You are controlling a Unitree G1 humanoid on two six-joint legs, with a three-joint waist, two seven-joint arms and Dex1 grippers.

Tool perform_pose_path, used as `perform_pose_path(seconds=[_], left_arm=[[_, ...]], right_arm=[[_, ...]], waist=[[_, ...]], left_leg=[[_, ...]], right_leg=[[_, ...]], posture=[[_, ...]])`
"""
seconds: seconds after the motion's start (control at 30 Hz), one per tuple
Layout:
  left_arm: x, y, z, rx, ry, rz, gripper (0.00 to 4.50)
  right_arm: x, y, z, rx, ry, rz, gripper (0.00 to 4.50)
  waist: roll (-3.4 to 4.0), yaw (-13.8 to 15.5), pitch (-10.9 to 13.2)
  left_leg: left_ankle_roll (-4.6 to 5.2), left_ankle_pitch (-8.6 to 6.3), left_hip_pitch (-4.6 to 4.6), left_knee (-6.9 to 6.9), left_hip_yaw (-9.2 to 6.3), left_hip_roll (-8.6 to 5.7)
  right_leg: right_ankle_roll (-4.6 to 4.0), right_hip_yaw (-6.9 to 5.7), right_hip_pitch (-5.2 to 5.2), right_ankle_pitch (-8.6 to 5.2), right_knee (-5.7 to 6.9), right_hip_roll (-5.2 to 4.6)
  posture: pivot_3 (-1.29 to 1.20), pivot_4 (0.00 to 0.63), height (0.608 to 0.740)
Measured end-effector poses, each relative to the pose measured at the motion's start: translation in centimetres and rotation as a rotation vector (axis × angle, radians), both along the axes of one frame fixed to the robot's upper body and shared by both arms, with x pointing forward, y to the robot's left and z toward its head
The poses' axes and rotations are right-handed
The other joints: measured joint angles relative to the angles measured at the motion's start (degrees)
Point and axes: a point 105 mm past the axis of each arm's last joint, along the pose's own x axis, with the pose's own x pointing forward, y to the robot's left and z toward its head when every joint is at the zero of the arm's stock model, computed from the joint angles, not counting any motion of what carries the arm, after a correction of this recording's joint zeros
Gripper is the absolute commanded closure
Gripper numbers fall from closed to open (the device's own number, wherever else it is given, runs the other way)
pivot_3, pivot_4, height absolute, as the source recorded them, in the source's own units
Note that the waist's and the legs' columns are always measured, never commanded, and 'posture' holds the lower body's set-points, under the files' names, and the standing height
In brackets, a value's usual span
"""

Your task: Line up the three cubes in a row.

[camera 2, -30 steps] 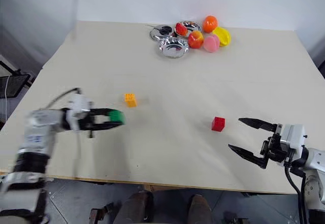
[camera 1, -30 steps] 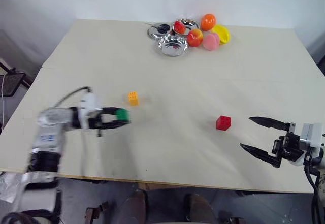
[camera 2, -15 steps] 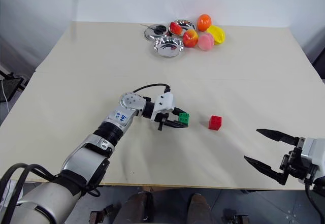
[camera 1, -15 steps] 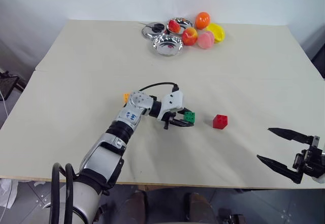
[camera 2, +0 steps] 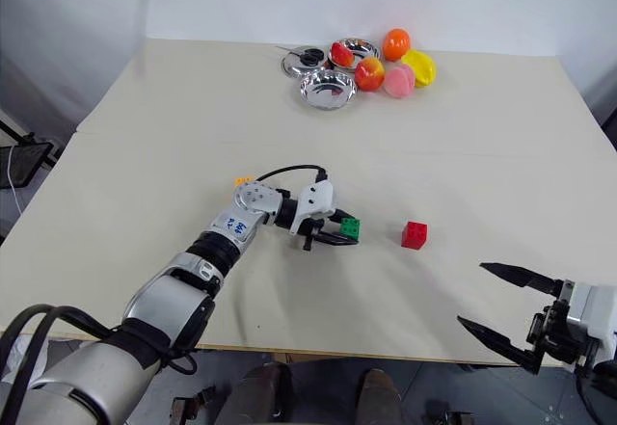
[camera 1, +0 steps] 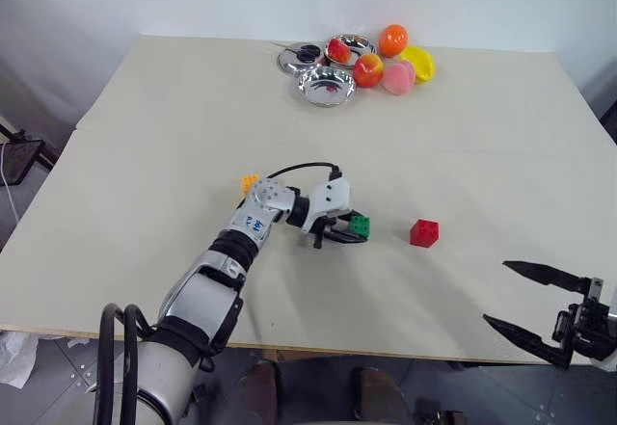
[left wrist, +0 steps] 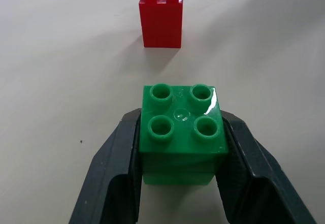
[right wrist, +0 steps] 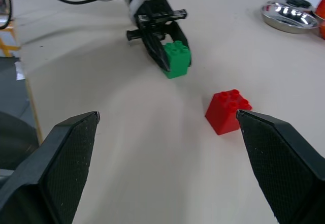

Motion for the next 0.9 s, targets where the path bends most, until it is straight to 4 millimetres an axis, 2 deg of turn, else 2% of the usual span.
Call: perform_pose_path(seconds=[0.33, 0.37, 0.5, 0.6, 0.63, 0.73, 0.87, 0.9], left_arm=[[0.4, -0.9, 0.0, -0.001, 0.012, 0.022, 2.99], [0.5, -0.9, 0.1, -0.003, 0.013, 0.026, 2.27], [0.7, -0.7, 0.3, -0.017, 0.017, 0.042, 1.13], [0.6, -0.3, 1.4, -0.076, 0.027, 0.011, 0.21], [0.5, 0.0, 2.1, -0.102, 0.020, -0.011, 0.04], [0.1, 1.8, 4.6, -0.167, -0.052, -0.083, 0.04], [-0.9, 6.2, 7.4, -0.263, -0.147, -0.130, 0.04], [-1.2, 8.0, 7.8, -0.285, -0.177, -0.095, 0.04]], right_arm=[[-0.2, 0.1, -0.5, 0.007, 0.021, 0.015, 0.00], [-0.2, 0.2, -0.5, 0.009, 0.023, 0.017, 0.00], [-0.1, 0.6, -0.8, 0.020, 0.041, 0.032, 0.00], [0.1, 0.7, -0.8, 0.028, 0.040, 0.037, 0.00], [0.2, 0.8, -0.7, 0.032, 0.039, 0.039, 0.00], [0.8, 1.4, -0.4, 0.043, 0.019, 0.068, 0.00], [1.8, 2.3, 0.1, 0.069, -0.004, 0.107, 0.00], [2.2, 2.7, 0.4, 0.092, -0.007, 0.130, 0.00]], waist=[[0.00, 0.6, 0.0], [0.00, 0.7, 0.0], [0.00, 0.7, 0.0], [0.00, 0.6, 0.0], [0.00, 0.6, 0.0], [0.01, 0.1, 0.0], [0.08, -0.8, 0.0], [0.11, -1.3, 0.0]], left_leg=[[0.00, -0.01, 0.00, 0.01, 0.01, 0.00], [0.00, -0.01, 0.00, 0.01, 0.00, 0.00], [0.00, -0.01, -0.01, 0.00, 0.01, 0.00], [-0.01, -0.01, -0.01, 0.00, 0.01, 0.00], [-0.01, 0.00, 0.00, 0.00, 0.02, 0.00], [-0.02, 0.00, 0.00, 0.00, 0.02, 0.01], [-0.03, 0.00, 0.04, -0.02, 0.02, 0.06], [-0.03, -0.01, 0.06, -0.02, 0.03, 0.09]], right_leg=[[0.00, 0.00, 0.00, 0.00, 0.00, 0.00], [0.00, 0.00, 0.00, 0.00, 0.00, 0.00], [0.00, 0.00, -0.02, 0.00, 0.00, 0.00], [0.00, 0.00, -0.03, 0.00, 0.02, 0.00], [0.00, 0.00, -0.04, 0.00, 0.03, 0.00], [0.00, 0.00, -0.04, 0.00, 0.07, 0.00], [-0.01, 0.00, -0.02, 0.00, 0.36, 0.01], [-0.01, 0.02, -0.02, 0.00, 0.37, 0.02]], posture=[[0.00, 0.150, 0.740], [0.00, 0.150, 0.740], [0.00, 0.150, 0.740], [0.00, 0.150, 0.740], [0.00, 0.150, 0.740], [0.00, 0.150, 0.740], [0.00, 0.150, 0.740], [0.00, 0.150, 0.740]])
